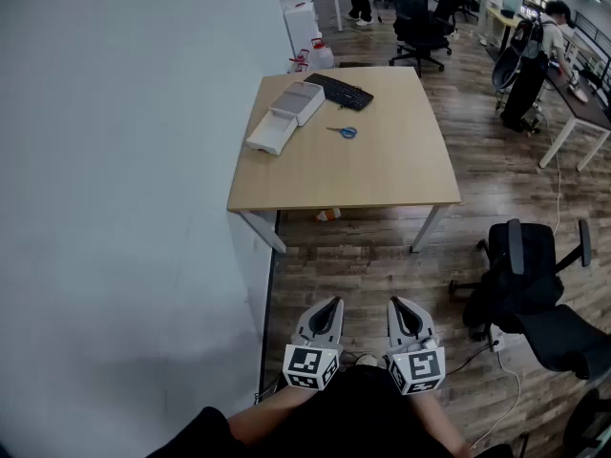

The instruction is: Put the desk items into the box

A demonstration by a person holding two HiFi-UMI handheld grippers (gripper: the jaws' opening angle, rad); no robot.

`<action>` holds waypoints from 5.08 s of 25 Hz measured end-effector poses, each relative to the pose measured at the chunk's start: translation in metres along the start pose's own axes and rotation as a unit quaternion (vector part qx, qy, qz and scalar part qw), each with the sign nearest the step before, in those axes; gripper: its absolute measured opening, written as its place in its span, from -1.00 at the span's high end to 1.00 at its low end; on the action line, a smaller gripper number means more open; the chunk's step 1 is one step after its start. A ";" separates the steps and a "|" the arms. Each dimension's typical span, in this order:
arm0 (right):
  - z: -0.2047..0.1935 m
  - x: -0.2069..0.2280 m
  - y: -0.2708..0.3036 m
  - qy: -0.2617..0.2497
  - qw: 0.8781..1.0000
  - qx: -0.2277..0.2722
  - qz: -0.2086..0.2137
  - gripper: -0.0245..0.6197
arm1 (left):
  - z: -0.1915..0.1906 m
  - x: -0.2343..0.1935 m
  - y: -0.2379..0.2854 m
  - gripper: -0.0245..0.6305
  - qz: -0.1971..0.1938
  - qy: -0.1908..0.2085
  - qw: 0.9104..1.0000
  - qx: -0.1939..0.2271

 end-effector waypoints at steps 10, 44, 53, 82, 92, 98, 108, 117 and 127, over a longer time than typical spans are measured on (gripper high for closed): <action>0.000 0.000 -0.002 0.014 1.000 0.025 0.011 0.74 | 0.001 -0.003 -0.011 0.88 0.030 0.008 0.999 0.019; 0.069 0.097 0.358 0.014 0.995 -0.095 -0.014 0.74 | 0.075 -0.249 0.276 0.88 -0.047 -0.014 0.999 -0.022; 0.076 0.102 0.405 0.035 0.994 -0.102 -0.021 0.74 | 0.088 -0.295 0.303 0.88 -0.041 -0.031 0.998 -0.026; 0.039 0.271 0.616 0.022 0.987 -0.158 0.033 0.73 | 0.110 -0.358 0.451 0.88 0.021 -0.011 0.999 -0.047; -0.010 0.332 0.710 -0.030 0.965 -0.249 0.073 0.51 | 0.100 -0.381 0.491 0.88 0.059 -0.042 0.995 -0.062; -0.051 0.347 0.751 -0.047 0.942 -0.311 0.122 0.43 | 0.091 -0.385 0.507 0.88 0.079 -0.049 0.991 -0.094; -0.097 0.353 0.791 -0.129 0.917 -0.345 0.154 0.34 | 0.086 -0.392 0.517 0.88 0.107 -0.055 0.985 -0.121; -0.104 0.349 0.795 -0.151 0.904 -0.367 0.162 0.48 | 0.076 -0.401 0.499 0.88 0.130 -0.080 0.981 -0.119; -0.099 0.347 0.791 -0.114 0.916 -0.368 0.113 0.48 | 0.077 -0.418 0.492 0.88 0.118 -0.082 0.981 -0.127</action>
Point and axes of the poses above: the fingertips, and each gripper's own axes: y forward along the fingers, x to its right, z out of its top, the point moved 10 cm from there along -y, backward along the fingers, and after that the axes turned 3 degrees about z, right-handed, at the moved point
